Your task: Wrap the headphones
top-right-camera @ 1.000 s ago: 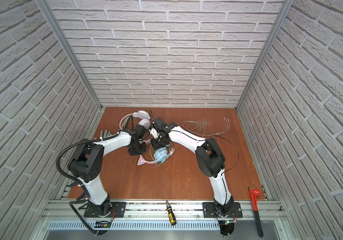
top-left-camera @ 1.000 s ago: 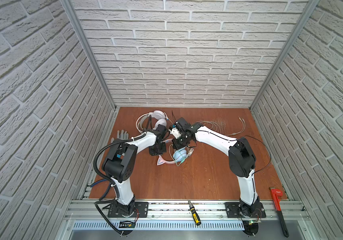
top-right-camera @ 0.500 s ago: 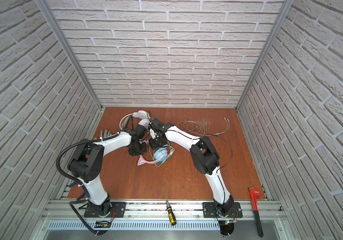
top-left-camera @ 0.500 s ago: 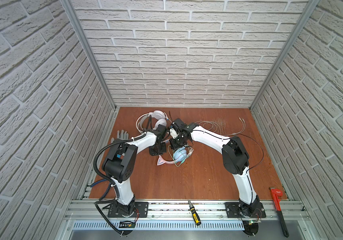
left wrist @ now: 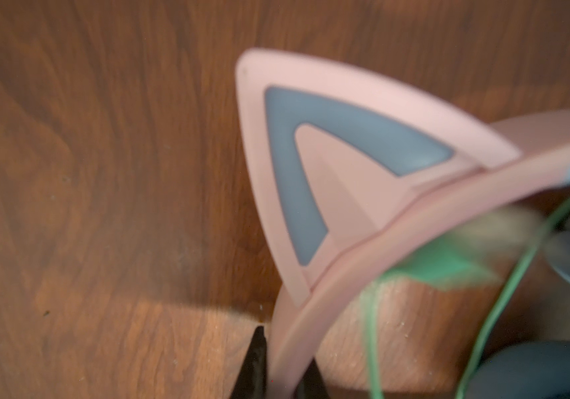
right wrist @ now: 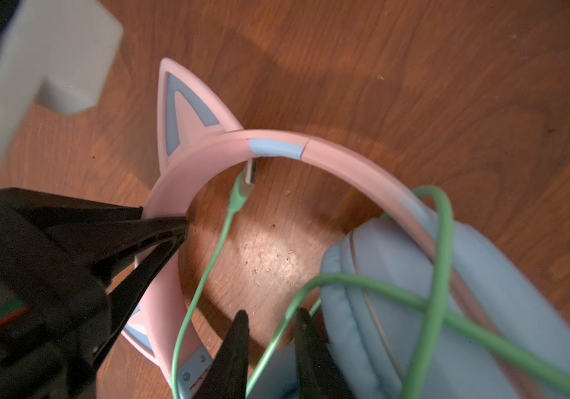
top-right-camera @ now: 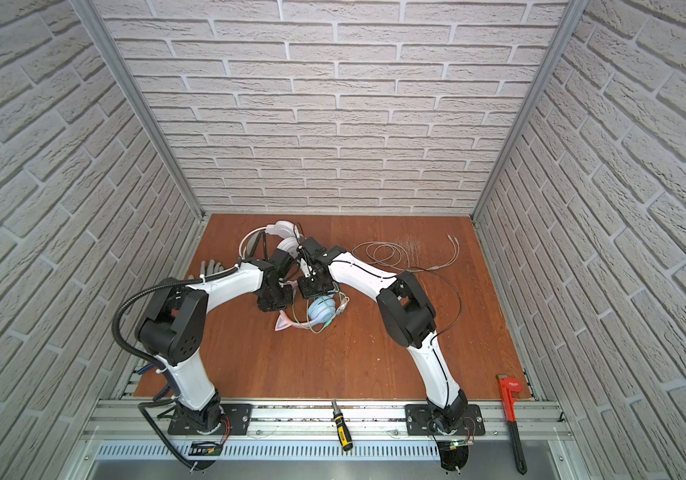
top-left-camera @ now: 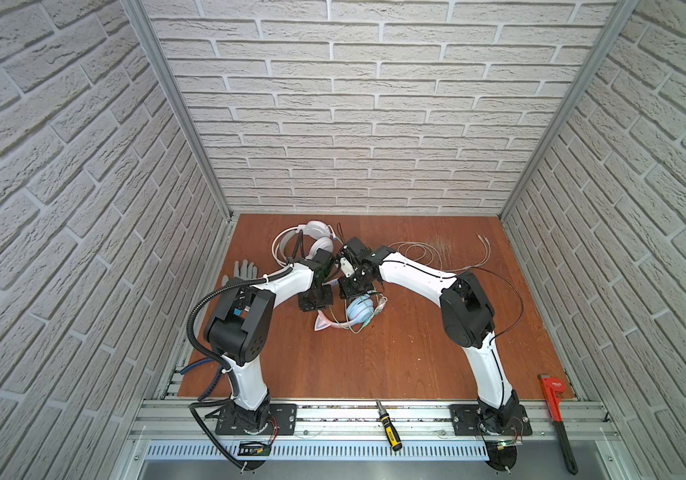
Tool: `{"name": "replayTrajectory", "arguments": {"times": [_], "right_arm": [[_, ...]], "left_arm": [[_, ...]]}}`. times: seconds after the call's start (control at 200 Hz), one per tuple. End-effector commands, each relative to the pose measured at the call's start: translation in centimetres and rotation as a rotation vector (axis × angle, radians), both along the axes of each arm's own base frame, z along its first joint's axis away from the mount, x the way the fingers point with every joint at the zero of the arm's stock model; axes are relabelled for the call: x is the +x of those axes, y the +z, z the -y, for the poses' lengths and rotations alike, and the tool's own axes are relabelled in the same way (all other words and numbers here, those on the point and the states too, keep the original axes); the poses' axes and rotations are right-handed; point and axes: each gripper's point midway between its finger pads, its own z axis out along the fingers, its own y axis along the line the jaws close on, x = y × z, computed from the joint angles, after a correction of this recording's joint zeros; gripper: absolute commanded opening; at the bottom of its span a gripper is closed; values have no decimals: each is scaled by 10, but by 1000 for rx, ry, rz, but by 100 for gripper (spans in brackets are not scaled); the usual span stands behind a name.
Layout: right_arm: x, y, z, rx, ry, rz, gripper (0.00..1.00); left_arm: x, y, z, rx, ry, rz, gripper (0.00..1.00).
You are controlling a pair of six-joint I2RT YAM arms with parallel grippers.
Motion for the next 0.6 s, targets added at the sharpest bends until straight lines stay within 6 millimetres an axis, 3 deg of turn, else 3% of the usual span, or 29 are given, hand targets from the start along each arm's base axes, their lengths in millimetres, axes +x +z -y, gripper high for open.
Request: {"name": "replayTrajectory", "arguments": {"times": [0.0, 0.465, 0.48, 0.595], "right_arm": [[11, 30, 0, 33, -33, 67, 29], [17, 88, 8, 129, -106, 200, 37], [16, 102, 9, 148, -110, 223, 38], [16, 118, 22, 149, -144, 274, 41]], "left_arm": [[-13, 9, -1, 18, -33, -34, 0], [-7, 12, 3, 9, -35, -27, 0], [-8, 12, 3, 8, -36, -28, 0], [-6, 9, 4, 6, -35, -32, 5]]}}
